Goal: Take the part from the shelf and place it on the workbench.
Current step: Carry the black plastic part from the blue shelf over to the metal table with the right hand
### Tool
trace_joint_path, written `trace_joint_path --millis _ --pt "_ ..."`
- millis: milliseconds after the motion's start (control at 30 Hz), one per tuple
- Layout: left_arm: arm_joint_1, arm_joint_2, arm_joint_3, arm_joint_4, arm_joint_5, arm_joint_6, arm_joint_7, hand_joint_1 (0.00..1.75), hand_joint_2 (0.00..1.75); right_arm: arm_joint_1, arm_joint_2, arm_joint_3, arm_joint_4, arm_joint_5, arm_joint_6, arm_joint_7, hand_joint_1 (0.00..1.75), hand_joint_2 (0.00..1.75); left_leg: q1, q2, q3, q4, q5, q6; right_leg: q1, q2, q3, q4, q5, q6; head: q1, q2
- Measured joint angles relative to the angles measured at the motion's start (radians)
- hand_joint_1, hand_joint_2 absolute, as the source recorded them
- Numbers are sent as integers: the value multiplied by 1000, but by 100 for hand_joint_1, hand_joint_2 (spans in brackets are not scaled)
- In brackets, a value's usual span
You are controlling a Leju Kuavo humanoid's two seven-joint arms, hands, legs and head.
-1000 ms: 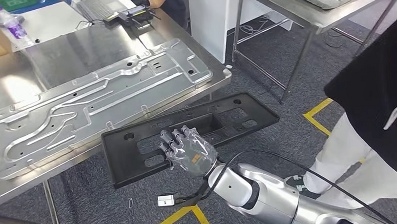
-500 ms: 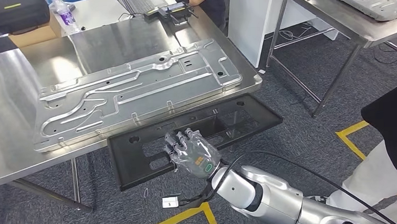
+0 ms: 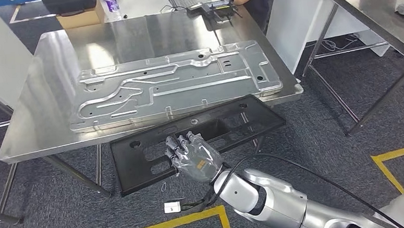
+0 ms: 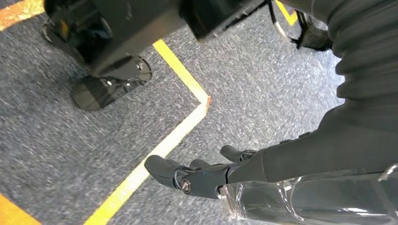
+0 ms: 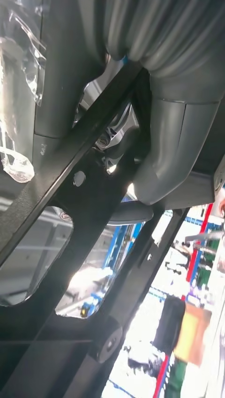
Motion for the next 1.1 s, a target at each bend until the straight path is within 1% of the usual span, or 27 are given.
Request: trace_joint_path --millis 33,67,100,133,167,200,233,300,333,367,400,433,467,500,533,567,600,633,667,700,733,800,833,867,900,1000,1100 --pt "-1 -1 0 0 -1 0 0 0 175 -2 -1 0 -1 0 1 0 175 175 4 -12 4 -3 3 4 -1 19 -10 30 -20 5 1 0" --pt "-3 -2 0 0 -2 0 0 0 175 -3 -3 0 -1 0 2 0 175 175 8 -24 7 -5 4 8 -4 48 -32 84 -50 9 2 0" --pt "-6 -3 0 0 -3 0 -1 0 175 -3 -6 1 -1 0 2 0 175 175 11 -37 8 -5 5 10 -6 80 -67 158 -85 12 3 0" --pt "-10 -5 0 0 -4 0 -1 0 175 -2 -8 1 -1 0 3 0 175 175 11 -51 8 -5 5 12 -7 101 -105 231 -111 13 3 0" --pt "-12 -7 0 0 -4 1 -1 0 175 1 -11 2 -1 0 4 0 175 175 12 -66 9 -4 5 14 -7 112 -133 279 -120 14 4 0" --pt "-13 -9 0 0 -4 1 -1 0 175 3 -14 2 -1 0 4 1 175 175 12 -81 9 -4 5 13 -7 116 -145 289 -108 14 4 0" --pt "-14 -10 0 0 -4 1 -1 0 175 4 -15 3 -2 0 4 1 175 175 13 -97 11 -3 5 13 -8 120 -137 253 -75 13 4 0" --pt "-14 -12 0 0 -5 1 -1 0 175 3 -17 3 -2 0 6 1 175 175 14 -121 13 -1 2 8 -13 144 -83 112 5 13 4 0" --pt "-15 -12 0 0 -4 2 0 0 175 1 -18 2 -2 0 10 1 175 175 14 -132 11 2 0 5 -16 159 -59 51 31 12 4 0" --pt "-15 -13 0 0 -4 2 0 0 175 1 -19 3 -2 -1 17 1 175 175 13 -138 9 4 -1 0 -17 171 -45 16 43 10 4 0" --pt "-13 -13 0 0 -4 3 1 0 175 0 -20 3 -2 -2 25 0 175 175 13 -145 5 4 0 -4 -16 175 -41 3 43 6 4 0" --pt "-10 -13 0 0 -4 4 2 0 175 -1 -20 3 -2 -2 32 -1 175 175 15 -151 2 3 0 -9 -14 171 -42 0 44 0 4 0" --pt "-6 -12 0 0 -4 5 3 0 175 -2 -20 3 -2 -3 37 -2 175 175 16 -144 0 5 -1 -14 -13 166 -42 -1 46 -7 4 0" --pt "-3 -12 0 0 -4 5 3 0 175 -4 -20 3 -3 -3 40 -2 175 175 16 -125 -5 16 -10 -19 -12 162 -42 -2 48 -14 3 0" --pt "-1 -12 0 0 -4 6 4 0 175 -6 -20 2 -3 -3 42 -1 175 175 15 -98 -19 46 -29 -24 -13 157 -41 -4 49 -21 2 0" --pt "-1 -12 0 0 -4 6 4 0 175 -7 -20 2 -3 -3 44 -1 175 175 15 -68 -42 97 -57 -28 -13 153 -40 -4 50 -25 0 0" --pt "-2 -13 0 0 -4 6 6 0 175 -6 -20 2 -3 -3 47 0 175 175 14 -46 -75 169 -90 -31 -12 148 -40 -4 49 -28 -1 0" --pt "-3 -13 0 0 -4 6 8 0 175 -5 -20 2 -3 -3 51 1 175 175 16 -37 -111 243 -119 -34 -11 143 -40 -4 48 -31 -2 0" --pt "-3 -14 0 0 -3 6 11 0 175 -4 -21 3 -3 -3 55 3 175 175 17 -33 -139 298 -136 -36 -10 138 -40 -4 47 -32 -2 0" --pt "-1 -14 0 0 -4 7 14 0 175 -3 -21 3 -3 -3 59 6 175 175 18 -31 -149 318 -135 -37 -10 134 -39 -4 46 -33 -2 0" --pt "0 -14 0 0 -4 7 16 0 175 -2 -22 4 -3 -2 62 9 175 175 19 -29 -137 293 -116 -38 -10 130 -38 -4 46 -33 -2 0" --pt "0 -14 0 0 -5 8 17 0 175 -5 -22 4 -3 -2 69 16 175 175 19 -21 -60 143 -52 -34 -10 125 -35 -4 44 -31 -2 0" --pt "-1 -14 0 0 -7 8 17 0 175 -6 -22 4 -3 -2 72 18 175 175 17 -16 -23 72 -28 -30 -8 123 -34 -4 42 -29 -2 0" --pt "-3 -14 0 0 -8 8 17 0 175 -7 -22 3 -3 -2 74 20 175 175 15 -13 2 23 -12 -26 -5 121 -34 -2 40 -26 -2 0" --pt "-5 -15 0 0 -9 9 18 0 175 -8 -23 3 -3 -2 75 22 175 175 13 -12 12 2 -9 -26 -2 120 -34 -1 37 -28 -1 0" --pt "-5 -17 0 0 -12 9 20 0 175 -7 -24 3 -3 -2 77 25 175 175 11 -19 12 -1 -6 -30 0 116 -32 0 34 -37 0 0" --pt "-5 -17 0 0 -13 10 25 0 175 -8 -24 2 -3 -2 83 29 175 175 9 -24 11 0 -6 -26 -2 112 -28 -7 38 -28 1 0"
